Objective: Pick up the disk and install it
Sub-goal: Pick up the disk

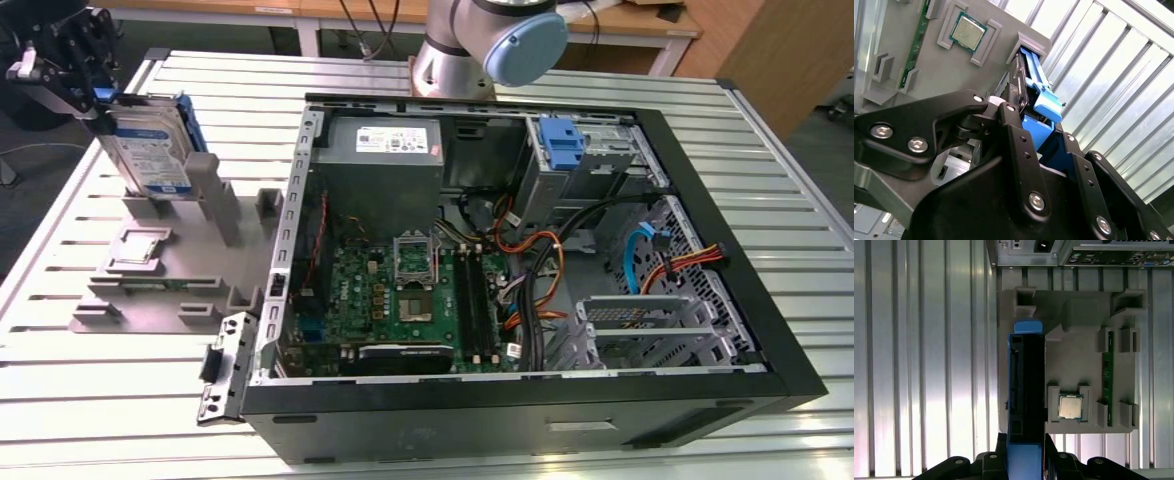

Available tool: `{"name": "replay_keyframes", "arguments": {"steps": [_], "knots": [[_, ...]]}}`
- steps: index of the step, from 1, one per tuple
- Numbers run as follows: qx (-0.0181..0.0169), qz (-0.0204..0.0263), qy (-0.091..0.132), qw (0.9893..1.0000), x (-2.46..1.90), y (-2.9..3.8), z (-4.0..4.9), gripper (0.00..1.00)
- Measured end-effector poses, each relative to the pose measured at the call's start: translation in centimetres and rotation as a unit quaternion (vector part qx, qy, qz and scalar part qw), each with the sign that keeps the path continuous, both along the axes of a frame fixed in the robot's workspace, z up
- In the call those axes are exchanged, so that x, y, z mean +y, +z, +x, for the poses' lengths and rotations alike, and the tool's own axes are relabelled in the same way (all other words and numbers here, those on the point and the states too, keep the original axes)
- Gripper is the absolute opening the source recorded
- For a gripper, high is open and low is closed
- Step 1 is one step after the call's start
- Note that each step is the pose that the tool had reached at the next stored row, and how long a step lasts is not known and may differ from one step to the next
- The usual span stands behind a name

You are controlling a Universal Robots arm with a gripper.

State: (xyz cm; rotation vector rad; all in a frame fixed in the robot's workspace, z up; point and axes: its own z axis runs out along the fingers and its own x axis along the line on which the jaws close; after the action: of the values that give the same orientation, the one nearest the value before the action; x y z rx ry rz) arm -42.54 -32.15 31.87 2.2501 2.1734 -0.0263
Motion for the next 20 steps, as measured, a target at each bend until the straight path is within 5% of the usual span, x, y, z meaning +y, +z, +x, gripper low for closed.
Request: {"name": "replay_keyframes", "arguments": {"steps": [9,20], "knots": [[0.0,0.0008,0.0,1.0,0.0,0.33,0.0,0.36],[0.0,0.0,0.0,1.0,0.0,1.71,0.0,0.36]]}}
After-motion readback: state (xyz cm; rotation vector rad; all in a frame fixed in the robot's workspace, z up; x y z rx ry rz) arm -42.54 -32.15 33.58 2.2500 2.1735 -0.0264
